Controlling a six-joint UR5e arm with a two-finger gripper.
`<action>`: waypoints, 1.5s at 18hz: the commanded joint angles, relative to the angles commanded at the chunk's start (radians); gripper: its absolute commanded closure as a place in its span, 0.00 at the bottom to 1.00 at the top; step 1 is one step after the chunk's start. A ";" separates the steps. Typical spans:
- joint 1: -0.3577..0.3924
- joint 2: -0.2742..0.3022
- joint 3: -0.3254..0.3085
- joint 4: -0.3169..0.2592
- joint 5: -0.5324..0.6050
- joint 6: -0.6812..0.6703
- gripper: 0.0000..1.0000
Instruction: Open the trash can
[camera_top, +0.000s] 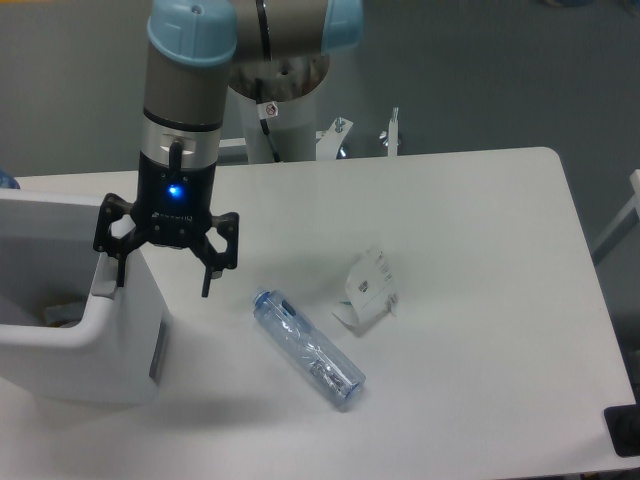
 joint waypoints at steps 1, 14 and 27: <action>0.006 -0.003 0.006 0.002 0.000 0.003 0.00; 0.437 -0.118 0.066 0.008 0.003 0.431 0.00; 0.509 -0.224 0.034 -0.052 0.254 1.060 0.00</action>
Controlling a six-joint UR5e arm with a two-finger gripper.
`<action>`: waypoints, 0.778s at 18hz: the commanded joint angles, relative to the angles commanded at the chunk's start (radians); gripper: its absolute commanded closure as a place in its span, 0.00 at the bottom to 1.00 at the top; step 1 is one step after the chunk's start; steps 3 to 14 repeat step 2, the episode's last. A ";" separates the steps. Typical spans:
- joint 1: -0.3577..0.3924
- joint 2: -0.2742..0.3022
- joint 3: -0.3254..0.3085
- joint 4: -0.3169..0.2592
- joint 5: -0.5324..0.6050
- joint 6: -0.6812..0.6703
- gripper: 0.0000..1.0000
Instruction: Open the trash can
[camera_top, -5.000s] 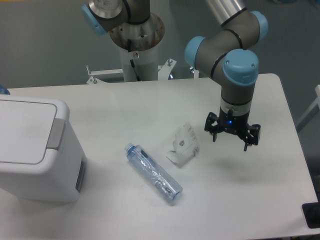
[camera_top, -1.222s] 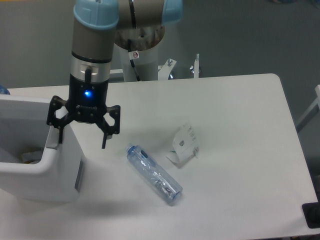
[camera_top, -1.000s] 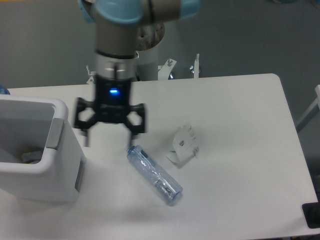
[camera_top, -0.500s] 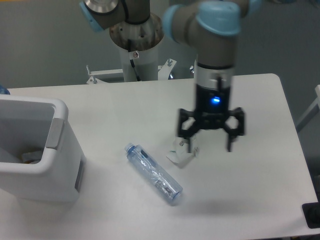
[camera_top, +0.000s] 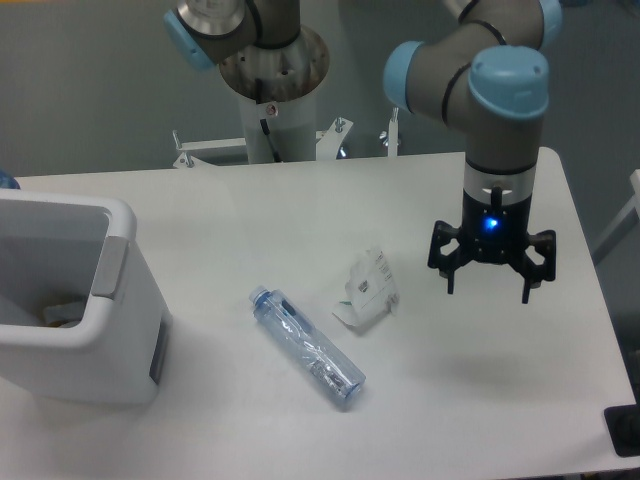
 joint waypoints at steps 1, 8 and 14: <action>-0.002 -0.002 -0.012 0.002 0.008 0.006 0.00; -0.002 -0.002 -0.018 0.002 0.008 0.014 0.00; -0.002 -0.002 -0.018 0.002 0.008 0.014 0.00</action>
